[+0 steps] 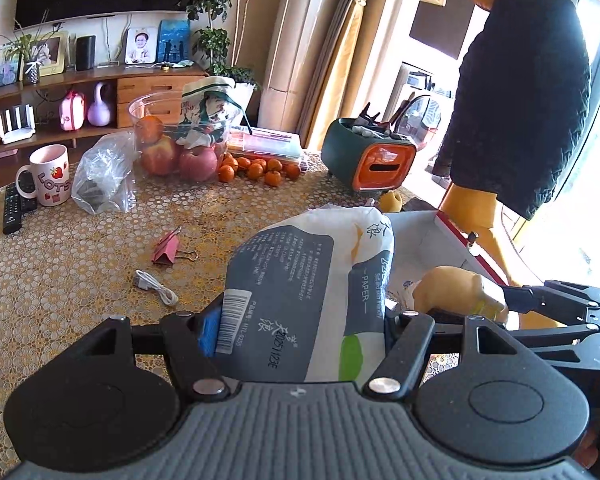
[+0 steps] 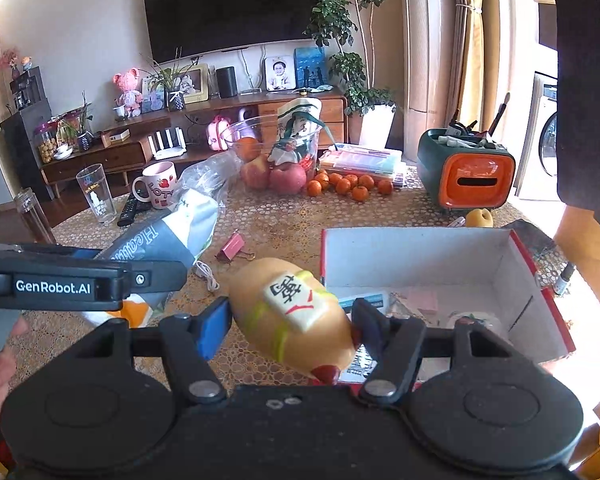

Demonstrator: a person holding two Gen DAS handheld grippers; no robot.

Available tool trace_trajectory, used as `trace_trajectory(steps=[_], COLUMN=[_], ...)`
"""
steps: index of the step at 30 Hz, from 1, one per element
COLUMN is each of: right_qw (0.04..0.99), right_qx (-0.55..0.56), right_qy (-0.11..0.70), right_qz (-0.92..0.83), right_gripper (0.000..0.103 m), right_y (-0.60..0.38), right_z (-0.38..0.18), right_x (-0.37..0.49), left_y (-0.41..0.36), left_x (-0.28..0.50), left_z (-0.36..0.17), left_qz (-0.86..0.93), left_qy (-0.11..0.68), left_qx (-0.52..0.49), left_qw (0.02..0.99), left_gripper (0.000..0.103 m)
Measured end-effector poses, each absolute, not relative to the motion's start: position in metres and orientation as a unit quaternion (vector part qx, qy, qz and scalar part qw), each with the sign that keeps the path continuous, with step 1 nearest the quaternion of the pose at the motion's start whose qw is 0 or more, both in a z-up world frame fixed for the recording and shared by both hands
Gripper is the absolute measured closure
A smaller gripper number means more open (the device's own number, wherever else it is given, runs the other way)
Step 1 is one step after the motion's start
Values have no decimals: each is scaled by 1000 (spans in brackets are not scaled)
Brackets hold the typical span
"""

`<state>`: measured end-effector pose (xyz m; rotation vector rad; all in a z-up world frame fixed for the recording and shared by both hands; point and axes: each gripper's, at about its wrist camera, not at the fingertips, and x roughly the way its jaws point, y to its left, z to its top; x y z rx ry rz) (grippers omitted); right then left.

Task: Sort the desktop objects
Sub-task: 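Carry the tissue pack and pig plush with both tools over the red box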

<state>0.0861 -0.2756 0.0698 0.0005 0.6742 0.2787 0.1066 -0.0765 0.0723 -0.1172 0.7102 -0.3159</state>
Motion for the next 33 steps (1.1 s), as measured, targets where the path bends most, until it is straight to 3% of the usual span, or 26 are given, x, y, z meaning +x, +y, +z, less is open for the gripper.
trace_trajectory(steps=[18, 33], right_qw=[938, 929], right_qx=[23, 47], right_qy=[340, 366], right_qz=[58, 30], right_gripper=[38, 38], right_y=[-385, -432], right_z=[60, 23], right_x=[99, 166], left_y=[-176, -239], left_x=[125, 177], left_z=[51, 17], left_qz=[-214, -213], left_qy=[374, 400], left_qx=[14, 63], left_qw=[902, 889], left_gripper=[34, 34])
